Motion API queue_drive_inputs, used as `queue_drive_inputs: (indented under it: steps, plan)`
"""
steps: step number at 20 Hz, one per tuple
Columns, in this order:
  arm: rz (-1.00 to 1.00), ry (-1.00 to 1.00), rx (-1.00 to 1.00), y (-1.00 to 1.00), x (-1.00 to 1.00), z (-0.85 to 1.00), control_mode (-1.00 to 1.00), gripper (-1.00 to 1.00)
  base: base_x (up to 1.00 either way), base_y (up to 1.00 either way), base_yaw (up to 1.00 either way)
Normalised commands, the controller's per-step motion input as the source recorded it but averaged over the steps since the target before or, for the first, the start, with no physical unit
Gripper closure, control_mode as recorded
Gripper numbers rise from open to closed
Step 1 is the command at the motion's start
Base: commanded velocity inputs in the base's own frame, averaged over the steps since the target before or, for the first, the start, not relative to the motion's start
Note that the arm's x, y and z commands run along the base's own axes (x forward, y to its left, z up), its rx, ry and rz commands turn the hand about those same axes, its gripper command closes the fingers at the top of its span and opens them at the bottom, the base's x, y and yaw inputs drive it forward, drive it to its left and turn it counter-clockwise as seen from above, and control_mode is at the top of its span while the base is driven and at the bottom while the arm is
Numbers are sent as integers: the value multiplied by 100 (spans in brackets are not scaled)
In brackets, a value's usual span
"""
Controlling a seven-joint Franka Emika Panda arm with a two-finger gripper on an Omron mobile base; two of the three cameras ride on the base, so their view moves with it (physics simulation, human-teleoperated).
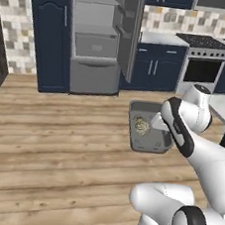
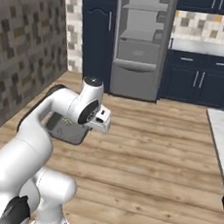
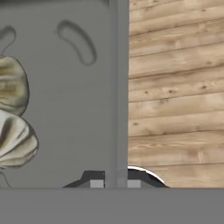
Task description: Place two dumplings into each of the tupperware containers and then place the containers in the fridge.
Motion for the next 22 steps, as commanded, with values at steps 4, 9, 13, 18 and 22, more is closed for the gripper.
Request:
queue_drive_inputs:
  steps: [4,9,13,18,22]
  plan:
    - [0,0,0,0,0,0,100,100,100,61,-6]
    - [0,0,0,0,0,0,100,100,100,22,-3]
    - [0,0,0,0,0,0,100,100,100,6,-2]
    - [0,0,0,0,0,0,100,100,100,21,-3]
    - [0,0,0,0,0,0,100,100,100,31,-3]
